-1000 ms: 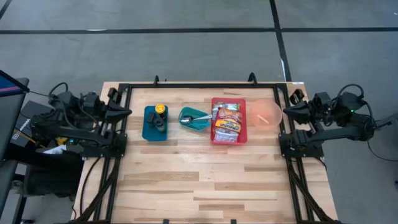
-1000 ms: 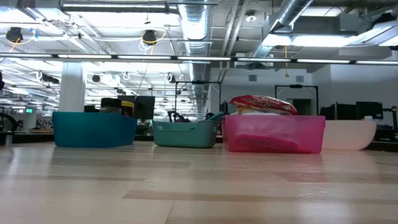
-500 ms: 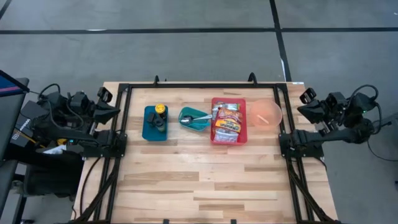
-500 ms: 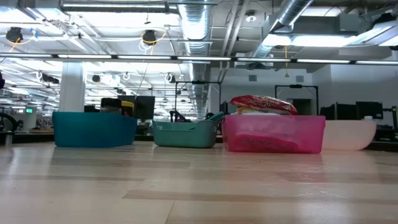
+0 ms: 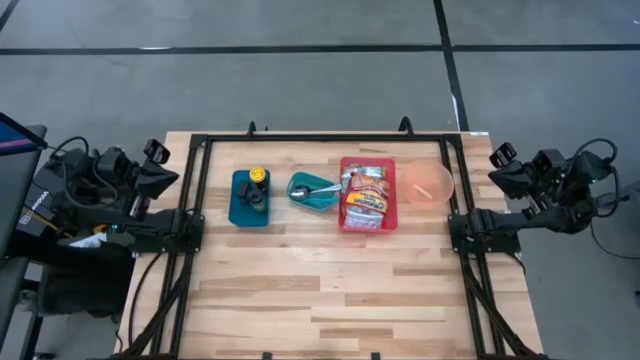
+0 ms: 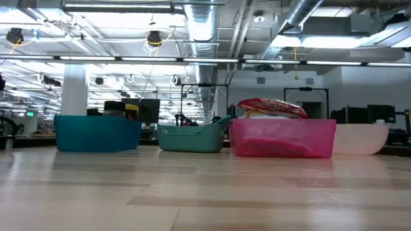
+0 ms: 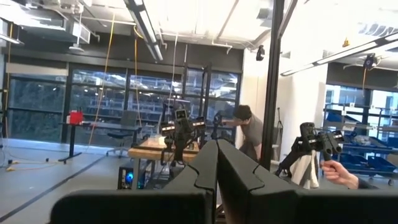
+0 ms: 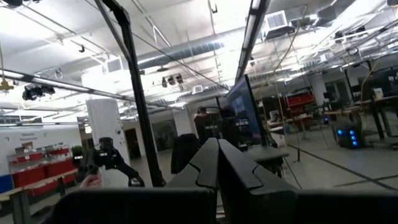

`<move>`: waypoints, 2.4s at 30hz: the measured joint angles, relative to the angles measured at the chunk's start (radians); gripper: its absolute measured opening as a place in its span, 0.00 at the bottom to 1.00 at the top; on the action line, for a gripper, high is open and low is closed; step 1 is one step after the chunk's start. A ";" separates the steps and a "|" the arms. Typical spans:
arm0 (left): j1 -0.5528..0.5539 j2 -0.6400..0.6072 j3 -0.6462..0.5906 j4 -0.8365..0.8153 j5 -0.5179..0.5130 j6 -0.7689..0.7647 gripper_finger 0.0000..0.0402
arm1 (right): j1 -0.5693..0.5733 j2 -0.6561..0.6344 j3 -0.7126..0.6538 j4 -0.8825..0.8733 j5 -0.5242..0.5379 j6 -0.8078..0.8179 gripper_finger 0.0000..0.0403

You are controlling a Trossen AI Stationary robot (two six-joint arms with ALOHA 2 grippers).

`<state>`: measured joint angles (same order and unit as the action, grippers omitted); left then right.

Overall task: Pick & Place Food Item
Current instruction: Return to Home Position

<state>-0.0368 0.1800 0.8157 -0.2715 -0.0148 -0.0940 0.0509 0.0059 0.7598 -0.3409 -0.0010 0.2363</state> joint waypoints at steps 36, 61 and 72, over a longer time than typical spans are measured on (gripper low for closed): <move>0.000 -0.174 -0.436 0.372 0.015 0.002 0.00 | 0.001 -0.001 -0.340 0.412 -0.003 -0.004 0.00; 0.000 -0.174 -0.763 0.614 0.016 -0.064 0.00 | 0.001 -0.002 -0.670 0.633 -0.002 0.037 0.00; 0.000 -0.164 -0.809 0.583 0.015 -0.072 0.00 | 0.001 0.001 -0.752 0.569 0.000 -0.034 0.00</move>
<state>-0.0368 0.0158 0.0063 0.3114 0.0006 -0.1657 0.0517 0.0065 0.0078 0.2279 -0.0006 0.2026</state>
